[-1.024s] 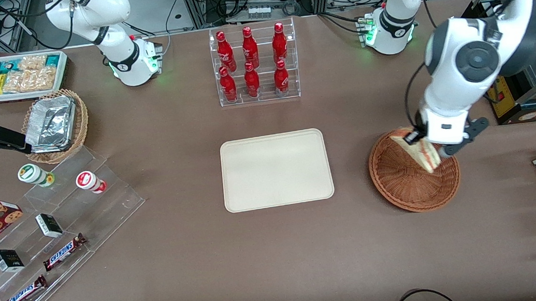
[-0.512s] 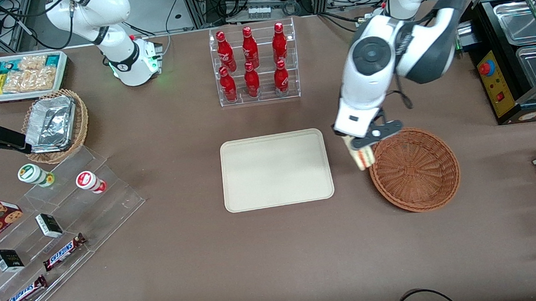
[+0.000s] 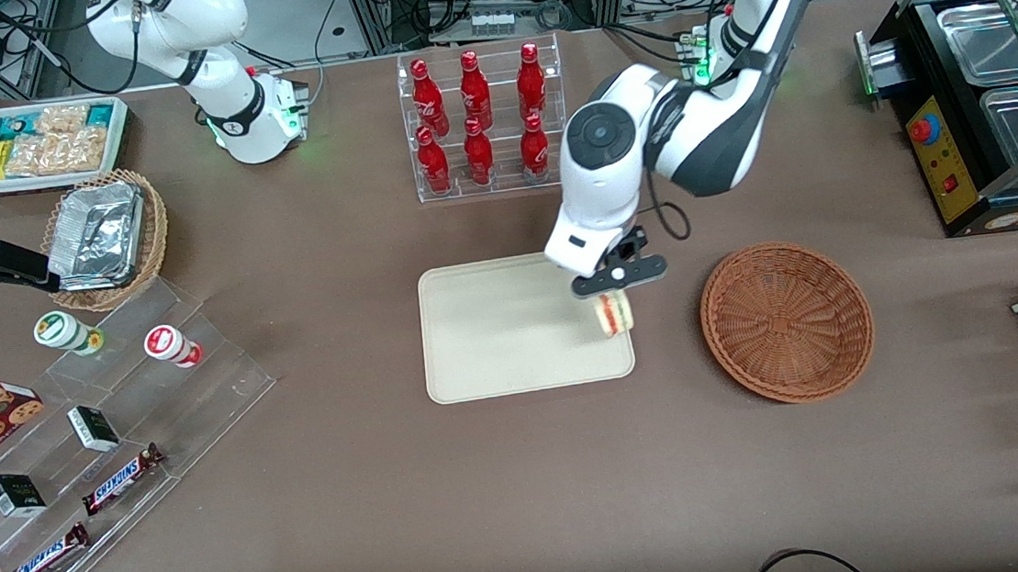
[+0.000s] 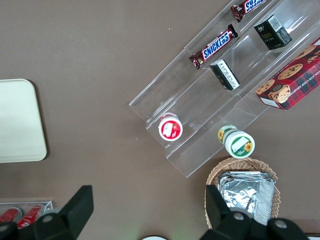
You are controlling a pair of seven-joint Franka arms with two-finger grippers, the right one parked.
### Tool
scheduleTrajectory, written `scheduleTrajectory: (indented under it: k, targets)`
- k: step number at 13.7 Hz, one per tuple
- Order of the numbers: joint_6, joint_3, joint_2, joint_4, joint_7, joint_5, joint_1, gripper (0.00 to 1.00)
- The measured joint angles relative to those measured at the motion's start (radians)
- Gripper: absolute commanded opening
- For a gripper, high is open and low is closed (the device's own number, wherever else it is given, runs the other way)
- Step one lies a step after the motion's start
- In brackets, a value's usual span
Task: Place sandwich from basket to tray
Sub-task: 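Carry the held sandwich with the left gripper over the cream tray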
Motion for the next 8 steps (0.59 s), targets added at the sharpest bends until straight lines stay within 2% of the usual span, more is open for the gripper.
scheduleTrajectory:
  k: [8]
  targets:
    - [0.211, -0.001, 0.123, 0.009, -0.014, 0.0, -0.093, 0.0]
